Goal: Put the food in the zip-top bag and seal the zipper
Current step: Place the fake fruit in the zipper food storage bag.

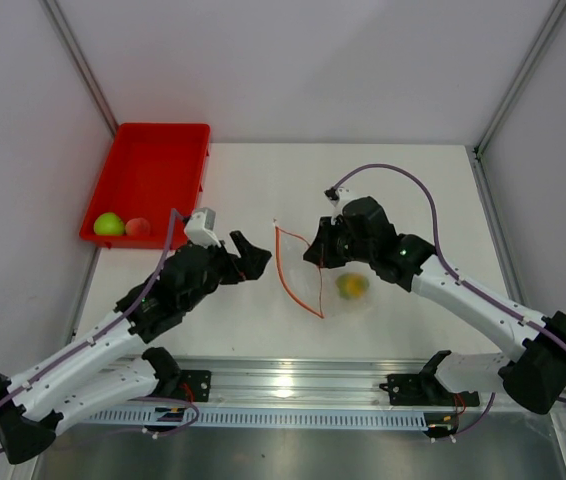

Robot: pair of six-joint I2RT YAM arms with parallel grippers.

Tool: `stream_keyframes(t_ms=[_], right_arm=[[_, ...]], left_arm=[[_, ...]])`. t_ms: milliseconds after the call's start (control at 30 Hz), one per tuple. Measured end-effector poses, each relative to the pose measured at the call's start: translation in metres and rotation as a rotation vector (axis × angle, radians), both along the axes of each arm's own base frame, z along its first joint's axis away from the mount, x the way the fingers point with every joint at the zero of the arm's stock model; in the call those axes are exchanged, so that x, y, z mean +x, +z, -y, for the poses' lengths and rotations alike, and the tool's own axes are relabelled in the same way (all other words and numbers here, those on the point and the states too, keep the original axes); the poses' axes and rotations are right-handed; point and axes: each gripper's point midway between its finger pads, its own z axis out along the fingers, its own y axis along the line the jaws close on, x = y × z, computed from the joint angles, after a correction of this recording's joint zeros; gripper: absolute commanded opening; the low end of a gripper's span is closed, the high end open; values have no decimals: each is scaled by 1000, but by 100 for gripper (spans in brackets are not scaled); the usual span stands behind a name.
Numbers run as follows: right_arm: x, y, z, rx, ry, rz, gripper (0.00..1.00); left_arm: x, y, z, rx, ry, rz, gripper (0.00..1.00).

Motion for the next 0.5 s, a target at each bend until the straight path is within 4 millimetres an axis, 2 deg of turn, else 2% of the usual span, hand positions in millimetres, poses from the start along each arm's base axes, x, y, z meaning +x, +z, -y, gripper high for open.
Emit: stream_keyframes(t_ms=[200,367,500], right_arm=[[1,-4,7,-38,1,25,0],[1,-5,12,-65,2,44,0],[1,-6,12,-74,12,49,0]], left_arm=[[38,9,-55,84,263,-25,99],[67,-5,-106,131,457,-93,99],[80,-17,-133,125,578,-143,99]])
